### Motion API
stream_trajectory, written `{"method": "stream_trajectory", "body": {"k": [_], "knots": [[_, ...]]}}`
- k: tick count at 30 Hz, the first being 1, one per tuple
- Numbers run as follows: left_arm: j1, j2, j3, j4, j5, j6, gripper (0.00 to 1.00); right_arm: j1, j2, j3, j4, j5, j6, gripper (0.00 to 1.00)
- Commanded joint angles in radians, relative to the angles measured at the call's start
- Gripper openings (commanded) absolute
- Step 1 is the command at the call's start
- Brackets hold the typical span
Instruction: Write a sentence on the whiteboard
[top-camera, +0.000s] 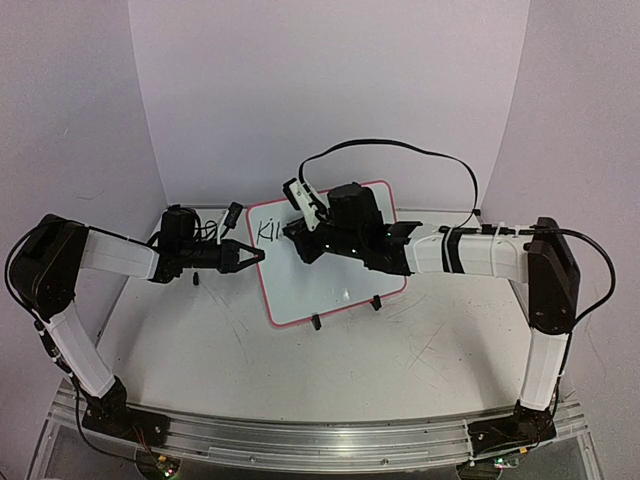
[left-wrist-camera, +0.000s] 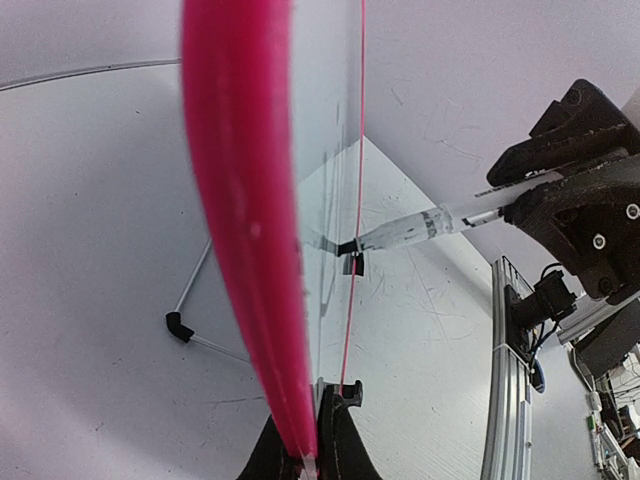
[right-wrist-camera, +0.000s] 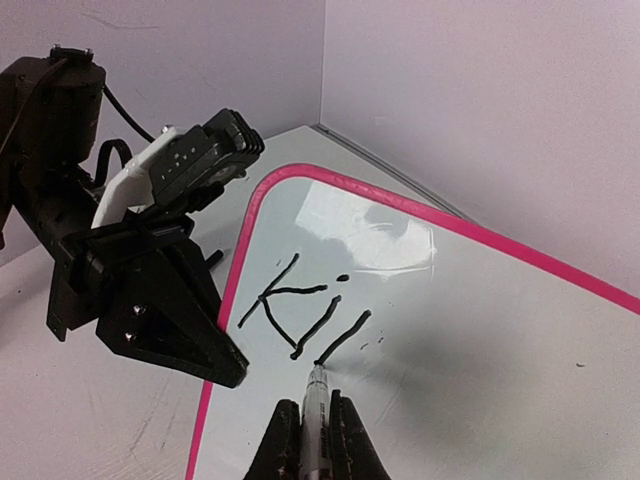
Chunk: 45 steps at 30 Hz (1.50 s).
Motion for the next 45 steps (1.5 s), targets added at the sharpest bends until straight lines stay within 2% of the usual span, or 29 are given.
{"method": "stream_trajectory", "body": {"k": [1,23,45], "knots": [[0.000,0.001,0.022,-0.043,-0.163,0.102,0.00,-0.004,-0.030,0.002,-0.001,0.028,0.012,0.00],[-0.002,0.002,0.020,-0.050,-0.169,0.109,0.00,-0.038,0.008,0.100,0.013,0.099,0.000,0.00],[-0.002,0.001,0.025,-0.058,-0.175,0.111,0.00,-0.027,-0.075,-0.056,0.008,0.073,0.067,0.00]]}}
